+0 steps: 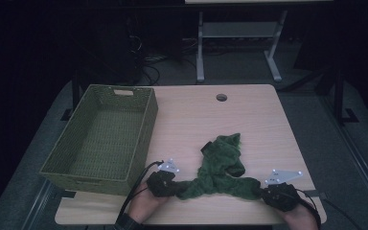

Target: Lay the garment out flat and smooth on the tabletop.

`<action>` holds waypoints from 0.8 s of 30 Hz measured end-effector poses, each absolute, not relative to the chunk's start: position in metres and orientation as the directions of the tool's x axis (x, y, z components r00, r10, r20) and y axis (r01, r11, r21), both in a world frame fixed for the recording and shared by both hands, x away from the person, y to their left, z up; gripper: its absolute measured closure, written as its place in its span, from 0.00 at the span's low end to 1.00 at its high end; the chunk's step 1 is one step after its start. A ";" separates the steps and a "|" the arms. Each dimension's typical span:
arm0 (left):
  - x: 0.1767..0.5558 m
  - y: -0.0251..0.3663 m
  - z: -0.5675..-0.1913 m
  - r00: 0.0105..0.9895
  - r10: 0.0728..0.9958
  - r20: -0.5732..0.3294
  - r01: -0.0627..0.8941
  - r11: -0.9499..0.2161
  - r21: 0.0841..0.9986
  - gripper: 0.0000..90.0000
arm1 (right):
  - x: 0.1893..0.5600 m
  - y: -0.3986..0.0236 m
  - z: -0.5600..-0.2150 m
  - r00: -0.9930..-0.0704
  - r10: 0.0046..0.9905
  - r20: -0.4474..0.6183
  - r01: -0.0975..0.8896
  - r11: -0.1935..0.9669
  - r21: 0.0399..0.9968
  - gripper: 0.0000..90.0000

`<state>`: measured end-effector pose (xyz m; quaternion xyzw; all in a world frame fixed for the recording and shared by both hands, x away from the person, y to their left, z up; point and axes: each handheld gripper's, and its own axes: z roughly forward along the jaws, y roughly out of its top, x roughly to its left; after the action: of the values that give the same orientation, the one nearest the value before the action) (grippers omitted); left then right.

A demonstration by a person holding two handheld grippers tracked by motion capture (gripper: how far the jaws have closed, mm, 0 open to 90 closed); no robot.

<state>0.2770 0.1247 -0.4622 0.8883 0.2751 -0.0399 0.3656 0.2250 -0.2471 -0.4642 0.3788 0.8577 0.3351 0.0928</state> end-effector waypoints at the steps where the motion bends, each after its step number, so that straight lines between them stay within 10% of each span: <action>1: 0.277 0.124 -0.461 0.846 0.457 -0.274 0.517 -0.580 0.630 0.93 | 0.226 -0.246 -0.464 -0.701 0.708 0.085 0.579 0.495 0.648 0.99; 9: 0.291 0.121 -0.437 0.856 0.465 -0.227 0.483 -0.560 0.673 0.67 | 0.237 -0.245 -0.447 -0.700 0.709 0.086 0.551 0.459 0.697 0.85; 24: 0.352 0.097 -0.415 0.860 0.471 -0.196 0.449 -0.516 0.730 0.58 | 0.274 -0.235 -0.446 -0.680 0.718 0.150 0.589 0.412 0.695 0.66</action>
<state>0.3517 0.0974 -0.4152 0.8704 0.2640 0.0131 0.4153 0.2745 -0.2345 -0.4458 0.3907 0.8360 0.3757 0.0857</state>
